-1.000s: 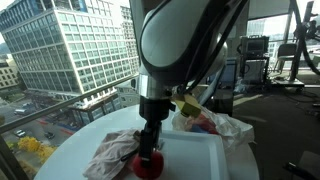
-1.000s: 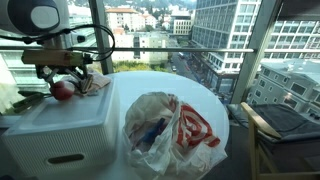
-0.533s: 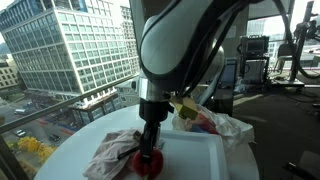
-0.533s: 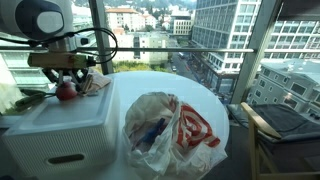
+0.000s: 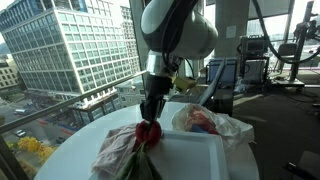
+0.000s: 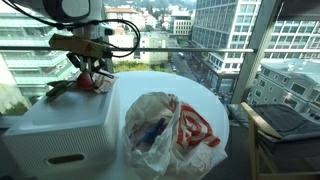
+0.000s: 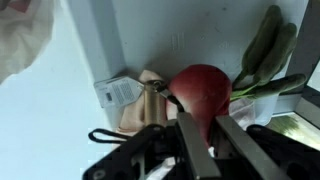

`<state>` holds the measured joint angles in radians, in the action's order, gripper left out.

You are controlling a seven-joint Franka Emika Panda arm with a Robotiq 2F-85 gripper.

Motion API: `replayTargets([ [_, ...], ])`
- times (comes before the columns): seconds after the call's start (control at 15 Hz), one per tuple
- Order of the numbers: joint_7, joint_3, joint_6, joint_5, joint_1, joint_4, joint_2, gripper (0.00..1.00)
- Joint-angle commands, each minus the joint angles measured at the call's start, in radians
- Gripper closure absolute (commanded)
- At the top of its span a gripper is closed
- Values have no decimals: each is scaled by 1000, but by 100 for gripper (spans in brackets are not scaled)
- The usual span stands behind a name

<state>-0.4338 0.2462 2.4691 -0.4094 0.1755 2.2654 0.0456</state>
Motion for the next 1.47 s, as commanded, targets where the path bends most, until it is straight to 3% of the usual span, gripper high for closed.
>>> replayTargets([
  [0.0, 29, -38, -22, -57, -22, -28, -82, 88],
  [0.27, 56, -92, 21, -90, -32, -23, -174, 88],
  [0.67, 172, -156, 132, -15, -45, 20, -289, 88],
  [1.0, 327, -169, 144, 167, -96, 107, -383, 88],
  [1.27, 469, -151, 103, 380, -170, 179, -437, 88],
  [1.4, 509, -156, 73, 434, -187, 206, -439, 88],
])
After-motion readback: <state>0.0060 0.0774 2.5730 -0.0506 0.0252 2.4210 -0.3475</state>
